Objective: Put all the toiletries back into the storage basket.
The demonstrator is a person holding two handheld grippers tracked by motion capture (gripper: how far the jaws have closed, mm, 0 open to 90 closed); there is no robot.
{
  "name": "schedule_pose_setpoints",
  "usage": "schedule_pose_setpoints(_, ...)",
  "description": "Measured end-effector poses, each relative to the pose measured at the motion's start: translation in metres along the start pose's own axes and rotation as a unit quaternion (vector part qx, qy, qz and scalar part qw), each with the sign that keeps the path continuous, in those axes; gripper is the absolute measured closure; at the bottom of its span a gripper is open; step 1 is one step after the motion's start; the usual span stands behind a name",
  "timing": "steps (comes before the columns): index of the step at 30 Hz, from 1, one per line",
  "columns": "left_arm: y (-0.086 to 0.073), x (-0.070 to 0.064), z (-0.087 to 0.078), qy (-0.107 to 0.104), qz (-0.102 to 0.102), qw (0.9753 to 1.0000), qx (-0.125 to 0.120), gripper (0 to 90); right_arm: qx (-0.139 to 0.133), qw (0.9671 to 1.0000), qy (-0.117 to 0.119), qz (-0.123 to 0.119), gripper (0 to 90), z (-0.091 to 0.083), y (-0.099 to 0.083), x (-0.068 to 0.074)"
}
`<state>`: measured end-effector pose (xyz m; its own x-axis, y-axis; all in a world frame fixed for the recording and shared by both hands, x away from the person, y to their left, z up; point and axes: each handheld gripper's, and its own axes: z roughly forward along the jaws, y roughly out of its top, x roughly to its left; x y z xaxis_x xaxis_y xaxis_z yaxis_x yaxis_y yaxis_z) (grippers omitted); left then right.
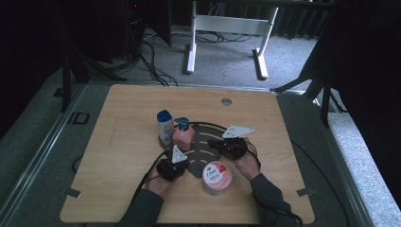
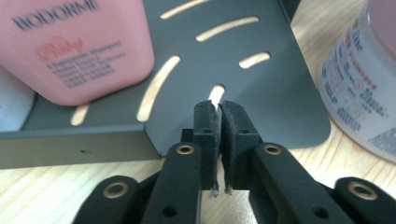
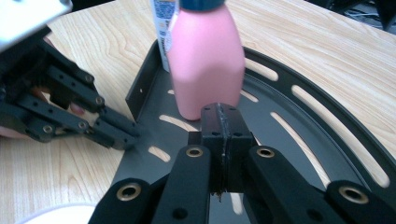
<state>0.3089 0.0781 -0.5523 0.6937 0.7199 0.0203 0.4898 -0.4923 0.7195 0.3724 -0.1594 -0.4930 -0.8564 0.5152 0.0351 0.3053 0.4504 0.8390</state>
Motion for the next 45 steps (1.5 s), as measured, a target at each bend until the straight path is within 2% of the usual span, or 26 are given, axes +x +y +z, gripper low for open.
schedule_pose_setpoints(6,-0.001,-0.002,0.002,-0.006,0.008,0.9999,-0.005,89.7,0.005,0.9998,0.011,-0.017,90.0,0.012,0.009,0.005)
schedule_pose_setpoints(15,-0.001,-0.005,0.002,0.002,0.04,0.9992,-0.002,90.0,0.021,0.9984,0.028,-0.045,90.0,0.035,0.02,0.014)
schedule_pose_setpoints(26,-0.002,-0.001,0.002,-0.014,0.036,0.9992,-0.006,90.0,0.052,0.9953,0.048,-0.066,90.0,0.057,0.03,0.019)
schedule_pose_setpoints(29,-0.002,0.0,0.002,-0.017,0.034,0.9992,-0.006,90.0,0.061,0.9943,0.049,-0.072,90.0,0.061,0.031,0.018)
schedule_pose_setpoints(32,-0.002,0.0,0.003,-0.018,0.038,0.9991,-0.005,90.0,0.07,0.9933,0.041,-0.082,90.0,0.066,0.032,0.017)
schedule_pose_setpoints(34,-0.001,-0.001,0.003,-0.013,0.045,0.9989,-0.004,90.0,0.068,0.9934,0.046,-0.079,90.0,0.066,0.032,0.014)
schedule_pose_setpoints(38,-0.001,0.0,0.003,-0.016,0.042,0.999,-0.003,90.0,0.067,0.9937,0.045,-0.077,90.0,0.065,0.032,0.012)
schedule_pose_setpoints(45,-0.001,0.0,0.003,-0.017,0.042,0.999,-0.003,90.0,0.061,0.9957,0.033,-0.062,90.0,0.066,0.031,0.0)
